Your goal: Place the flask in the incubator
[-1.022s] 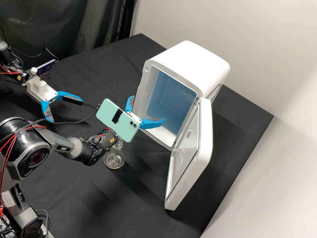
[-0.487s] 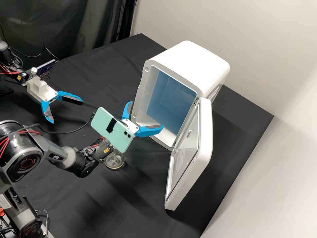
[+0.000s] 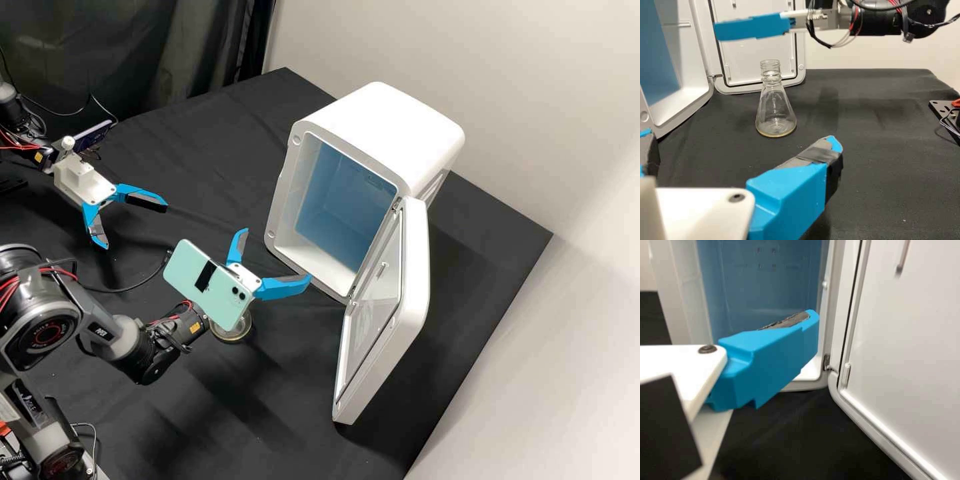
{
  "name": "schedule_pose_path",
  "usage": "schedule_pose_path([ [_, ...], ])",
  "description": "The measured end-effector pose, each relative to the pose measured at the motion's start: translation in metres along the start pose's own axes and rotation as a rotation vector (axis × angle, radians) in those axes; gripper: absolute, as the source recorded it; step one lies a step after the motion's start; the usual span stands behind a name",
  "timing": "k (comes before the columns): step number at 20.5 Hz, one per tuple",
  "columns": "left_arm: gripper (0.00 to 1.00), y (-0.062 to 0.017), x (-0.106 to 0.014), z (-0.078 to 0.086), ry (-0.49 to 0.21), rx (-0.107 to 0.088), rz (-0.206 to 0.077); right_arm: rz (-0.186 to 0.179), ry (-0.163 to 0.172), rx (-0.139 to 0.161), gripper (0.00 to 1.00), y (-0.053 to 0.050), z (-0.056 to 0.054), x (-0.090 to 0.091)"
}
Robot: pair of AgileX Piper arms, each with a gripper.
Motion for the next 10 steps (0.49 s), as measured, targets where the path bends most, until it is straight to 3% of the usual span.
schedule_pose_path([
  [5,1.0,0.0013,0.0,0.002,-0.006,0.006,0.004,-0.072,-0.021,-0.021,1.0,-0.008,0.009,-0.018],
  [10,1.0,0.0012,0.001,0.004,-0.015,0.008,0.003,-0.162,-0.004,-0.042,1.0,-0.021,0.009,-0.04],
])
